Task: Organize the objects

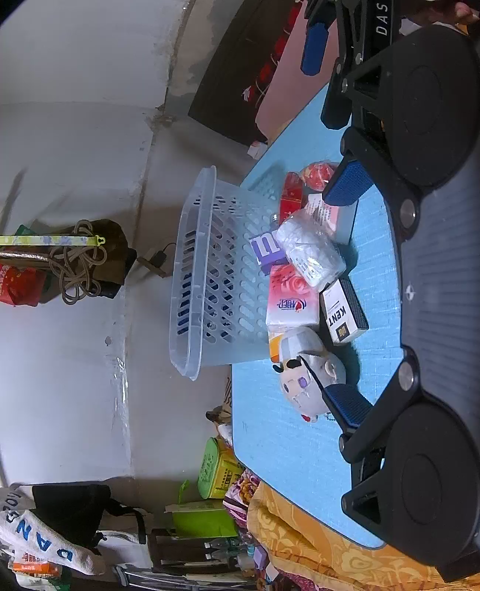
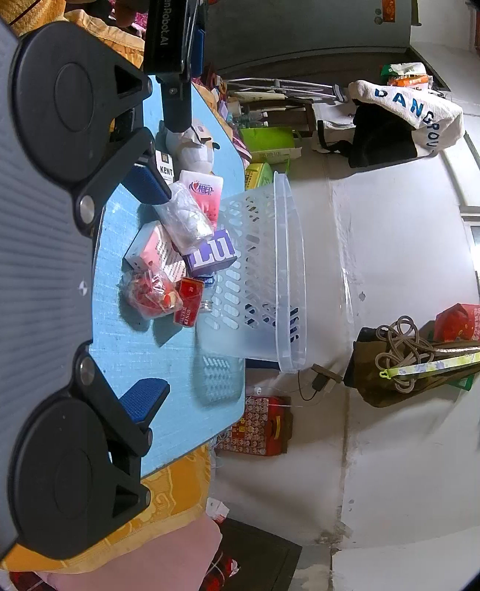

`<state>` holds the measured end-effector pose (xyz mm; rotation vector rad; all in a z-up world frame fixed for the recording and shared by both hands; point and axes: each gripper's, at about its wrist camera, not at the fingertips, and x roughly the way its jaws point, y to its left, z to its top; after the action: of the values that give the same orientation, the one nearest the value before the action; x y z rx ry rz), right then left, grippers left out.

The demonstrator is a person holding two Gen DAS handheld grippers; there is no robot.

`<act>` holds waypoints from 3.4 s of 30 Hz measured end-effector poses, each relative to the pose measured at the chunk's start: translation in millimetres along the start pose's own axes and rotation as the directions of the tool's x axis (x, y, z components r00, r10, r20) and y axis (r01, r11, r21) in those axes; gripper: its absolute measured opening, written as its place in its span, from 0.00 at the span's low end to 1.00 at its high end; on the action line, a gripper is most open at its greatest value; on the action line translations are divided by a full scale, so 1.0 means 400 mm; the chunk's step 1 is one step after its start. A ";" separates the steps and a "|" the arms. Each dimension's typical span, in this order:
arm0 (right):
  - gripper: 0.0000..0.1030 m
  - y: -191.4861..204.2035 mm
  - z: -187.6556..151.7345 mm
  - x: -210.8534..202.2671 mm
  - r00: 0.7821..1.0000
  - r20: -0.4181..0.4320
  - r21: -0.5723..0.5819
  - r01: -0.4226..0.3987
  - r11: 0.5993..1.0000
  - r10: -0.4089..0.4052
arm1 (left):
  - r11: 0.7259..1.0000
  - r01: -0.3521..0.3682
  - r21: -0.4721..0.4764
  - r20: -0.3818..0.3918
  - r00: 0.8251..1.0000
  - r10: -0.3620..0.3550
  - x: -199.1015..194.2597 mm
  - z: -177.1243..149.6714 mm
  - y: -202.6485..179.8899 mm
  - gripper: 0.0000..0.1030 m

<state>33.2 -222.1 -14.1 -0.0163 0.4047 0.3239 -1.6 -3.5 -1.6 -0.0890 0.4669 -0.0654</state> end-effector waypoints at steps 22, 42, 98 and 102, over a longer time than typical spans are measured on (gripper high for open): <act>1.00 -0.001 -0.003 -0.002 1.000 -0.013 0.010 0.000 1.000 0.000 | 1.000 -0.005 0.013 -0.007 1.000 0.005 0.001 -0.011 -0.005 1.00; 1.00 0.006 -0.005 0.000 1.000 -0.025 0.004 -0.006 1.000 0.006 | 1.000 -0.007 0.008 -0.027 1.000 0.008 0.004 -0.020 -0.001 1.00; 0.67 -0.066 0.007 0.229 0.968 -0.192 0.022 -0.159 0.987 0.160 | 0.999 0.020 0.050 -0.172 0.985 -0.011 0.271 0.027 0.193 0.97; 0.58 -0.067 0.006 0.228 0.962 -0.195 0.043 -0.186 0.982 0.191 | 0.998 0.028 0.061 -0.172 0.985 -0.017 0.283 0.017 0.197 0.97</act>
<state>121.8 -219.3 -48.9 0.0143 0.6102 0.5080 105.6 65.9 -54.0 -0.0262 0.6357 -0.1104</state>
